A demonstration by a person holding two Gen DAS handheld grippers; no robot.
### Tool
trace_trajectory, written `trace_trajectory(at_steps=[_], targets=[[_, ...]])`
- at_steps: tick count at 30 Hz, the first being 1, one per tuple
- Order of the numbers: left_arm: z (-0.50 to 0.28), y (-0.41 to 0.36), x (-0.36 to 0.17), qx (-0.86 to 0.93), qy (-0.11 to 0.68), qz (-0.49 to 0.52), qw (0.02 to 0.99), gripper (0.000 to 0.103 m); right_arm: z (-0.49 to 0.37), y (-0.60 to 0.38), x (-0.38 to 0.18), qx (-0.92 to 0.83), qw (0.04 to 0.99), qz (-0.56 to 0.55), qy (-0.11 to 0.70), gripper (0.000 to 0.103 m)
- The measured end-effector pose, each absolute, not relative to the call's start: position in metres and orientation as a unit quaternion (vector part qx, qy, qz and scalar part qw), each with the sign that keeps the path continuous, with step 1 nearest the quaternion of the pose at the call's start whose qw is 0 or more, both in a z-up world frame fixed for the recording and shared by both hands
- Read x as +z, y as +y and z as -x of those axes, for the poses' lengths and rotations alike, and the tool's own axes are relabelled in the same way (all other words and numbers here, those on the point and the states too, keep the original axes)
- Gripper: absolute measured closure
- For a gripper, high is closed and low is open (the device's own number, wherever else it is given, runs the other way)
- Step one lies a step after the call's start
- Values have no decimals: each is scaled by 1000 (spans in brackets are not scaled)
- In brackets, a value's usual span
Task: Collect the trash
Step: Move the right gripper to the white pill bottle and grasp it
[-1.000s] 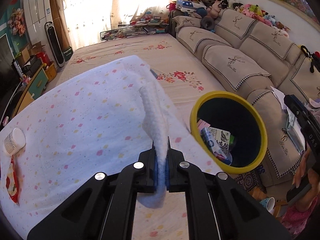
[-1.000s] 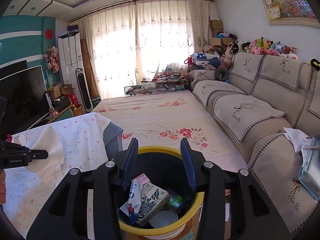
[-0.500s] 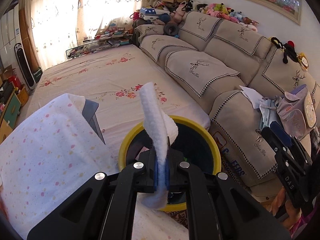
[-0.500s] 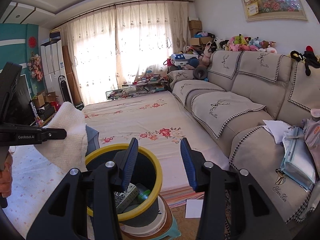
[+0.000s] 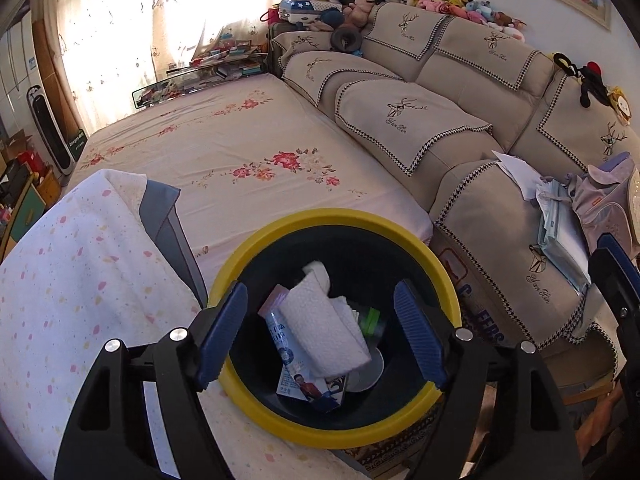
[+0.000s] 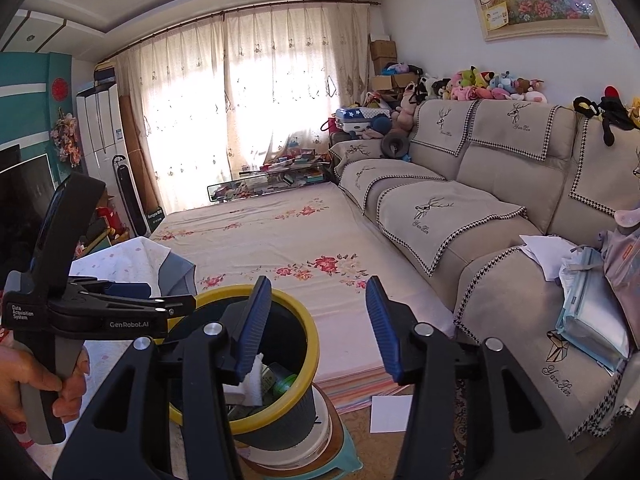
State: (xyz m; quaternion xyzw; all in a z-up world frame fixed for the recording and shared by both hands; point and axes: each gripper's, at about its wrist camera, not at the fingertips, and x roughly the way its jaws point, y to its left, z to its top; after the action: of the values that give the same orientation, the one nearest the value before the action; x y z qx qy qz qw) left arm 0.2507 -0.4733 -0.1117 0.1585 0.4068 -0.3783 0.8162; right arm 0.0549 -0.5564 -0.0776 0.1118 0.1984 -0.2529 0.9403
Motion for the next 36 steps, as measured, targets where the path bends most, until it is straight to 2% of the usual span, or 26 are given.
trace_trajectory(at_steps=[7,11,14,25,30,36], targets=[[-237,-393,-86,-368,388,-126,835,23,-59,-546,-76,-243,943,-112,200,53],[-233,-319,-71,-335,371,-87,862,14,-71,-534,-72,-221,947,-112,205,51],[-230,-251,-65,-285,356,-63,888,13,-91,-511,-64,-179,956,-106,208,50],[-232,0,-84,-82,347,-12,934,12,-204,-340,-32,52,967,-78,238,48],[-238,70,-106,-25,345,8,938,12,-253,-250,-36,127,954,-59,266,48],[-242,99,-124,-19,347,45,937,12,-312,-144,-51,161,941,-17,297,31]])
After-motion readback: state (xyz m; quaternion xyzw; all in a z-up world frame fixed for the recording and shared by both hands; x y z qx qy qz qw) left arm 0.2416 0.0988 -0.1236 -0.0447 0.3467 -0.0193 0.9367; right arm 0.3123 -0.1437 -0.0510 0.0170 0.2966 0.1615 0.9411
